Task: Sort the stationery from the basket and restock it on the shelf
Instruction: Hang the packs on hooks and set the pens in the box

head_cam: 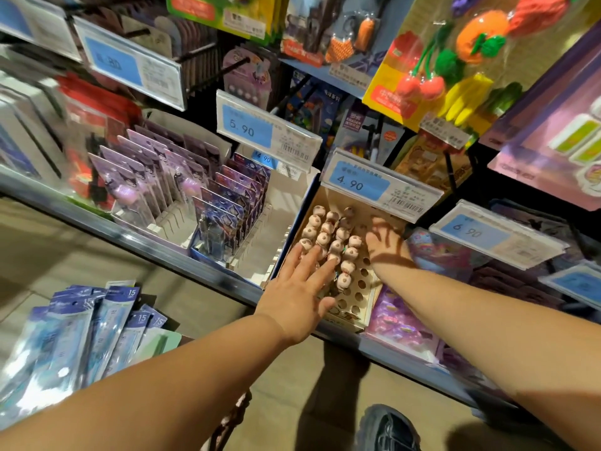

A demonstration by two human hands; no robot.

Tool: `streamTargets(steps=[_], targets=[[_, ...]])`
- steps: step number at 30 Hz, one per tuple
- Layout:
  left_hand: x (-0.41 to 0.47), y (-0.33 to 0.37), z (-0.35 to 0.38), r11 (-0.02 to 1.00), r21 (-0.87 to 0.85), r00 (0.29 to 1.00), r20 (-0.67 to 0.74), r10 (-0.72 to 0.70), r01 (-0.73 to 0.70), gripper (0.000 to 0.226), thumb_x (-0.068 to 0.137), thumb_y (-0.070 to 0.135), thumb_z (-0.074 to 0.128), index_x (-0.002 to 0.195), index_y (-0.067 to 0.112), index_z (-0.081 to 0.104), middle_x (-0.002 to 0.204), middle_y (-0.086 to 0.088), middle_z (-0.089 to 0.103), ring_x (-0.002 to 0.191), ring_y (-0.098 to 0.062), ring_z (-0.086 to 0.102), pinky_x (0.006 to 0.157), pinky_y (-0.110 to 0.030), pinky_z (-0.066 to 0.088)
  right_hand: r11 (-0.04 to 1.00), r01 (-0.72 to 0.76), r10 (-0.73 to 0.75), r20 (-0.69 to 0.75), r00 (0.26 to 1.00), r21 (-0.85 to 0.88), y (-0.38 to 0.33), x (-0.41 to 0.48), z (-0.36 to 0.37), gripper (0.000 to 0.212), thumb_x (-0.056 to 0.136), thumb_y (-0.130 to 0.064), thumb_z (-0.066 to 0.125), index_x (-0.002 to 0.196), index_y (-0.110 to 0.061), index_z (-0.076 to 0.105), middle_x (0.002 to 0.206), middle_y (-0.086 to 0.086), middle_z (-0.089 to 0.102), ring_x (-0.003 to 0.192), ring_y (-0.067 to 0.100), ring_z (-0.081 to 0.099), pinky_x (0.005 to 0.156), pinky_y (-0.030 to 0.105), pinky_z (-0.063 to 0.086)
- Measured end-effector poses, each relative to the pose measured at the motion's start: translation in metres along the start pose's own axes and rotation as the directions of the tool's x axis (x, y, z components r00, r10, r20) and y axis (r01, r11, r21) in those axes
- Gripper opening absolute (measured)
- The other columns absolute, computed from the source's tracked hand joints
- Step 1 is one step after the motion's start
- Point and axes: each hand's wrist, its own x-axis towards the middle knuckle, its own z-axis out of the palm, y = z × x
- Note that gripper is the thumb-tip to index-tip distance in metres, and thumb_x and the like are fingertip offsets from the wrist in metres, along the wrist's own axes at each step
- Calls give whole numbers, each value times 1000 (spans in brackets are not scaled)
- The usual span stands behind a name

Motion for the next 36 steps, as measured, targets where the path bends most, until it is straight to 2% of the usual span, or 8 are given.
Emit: streamTargets(steps=[2, 6, 10, 15, 19, 24, 29, 36], targets=[[-2, -3, 0, 1000, -21, 1000, 13, -6, 6, 65, 101, 49, 35, 154, 39, 0, 162, 10, -16, 146, -19, -27, 121, -44, 12, 974, -38, 63, -109, 992, 225, 2, -17, 2, 33, 100, -11, 41, 132, -3, 47, 138, 22, 40, 126, 32, 41, 97, 28, 30], [-18, -9, -1, 999, -33, 1000, 12, 10, -9, 66, 103, 45, 37, 154, 38, -3, 162, 9, -19, 146, -21, -27, 120, -37, -4, 879, 258, -142, -296, 945, 402, 7, -54, 5, 14, 93, -8, 56, 106, -11, 59, 95, 2, 51, 86, 16, 49, 74, 21, 36], [-40, -25, -2, 999, -47, 999, 35, 29, -27, 65, 102, 45, 38, 154, 39, -2, 162, 10, -18, 148, -18, -22, 121, -41, 3, 792, 455, -434, -150, 888, 406, -4, -88, 10, 10, 93, -16, 59, 97, -25, 56, 93, 1, 56, 79, 8, 52, 69, 8, 39], [-87, -72, 16, 995, 38, 992, 92, -92, 89, 62, 100, 51, 38, 155, 35, 13, 164, 8, 8, 151, -18, 0, 122, -43, 16, 854, 446, -512, 281, 812, 268, -19, -126, 40, 3, 94, -28, 57, 92, -27, 56, 81, -6, 51, 76, 12, 49, 74, 34, 43], [-139, -115, 28, 967, 36, 941, 224, -255, 253, 57, 99, 50, 42, 151, 32, 27, 159, 3, 25, 147, -24, 14, 118, -42, 20, 943, 322, -301, 644, 704, 88, -23, -157, 75, 18, 97, -36, 52, 105, -21, 56, 77, -10, 48, 71, 9, 47, 63, 26, 38], [-177, -141, 37, 932, 115, 872, 328, -363, 345, 54, 94, 51, 51, 142, 28, 40, 145, -2, 42, 133, -25, 32, 108, -38, 33, 990, -73, -50, 773, 632, 124, -50, -181, 152, 32, 100, -40, 47, 117, -13, 50, 80, -1, 48, 77, 15, 51, 55, 23, 42], [-195, -141, 48, 913, 94, 838, 369, -401, 396, 49, 86, 48, 63, 125, 21, 51, 128, -5, 51, 122, -27, 44, 95, -35, 40, 790, -551, 130, 804, 580, 270, -55, -208, 223, 63, 92, -51, 56, 140, -14, 39, 138, 6, 46, 122, 27, 49, 87, 37, 52], [-202, -127, 76, 918, 31, 826, 425, -370, 395, 63, 82, 51, 69, 131, 20, 45, 130, -6, 50, 117, -26, 50, 97, -38, 46, 575, -734, 318, 729, 606, 360, -63, -188, 250, 57, 85, -59, 59, 122, -16, 54, 110, 4, 61, 91, 20, 57, 72, 32, 46]])
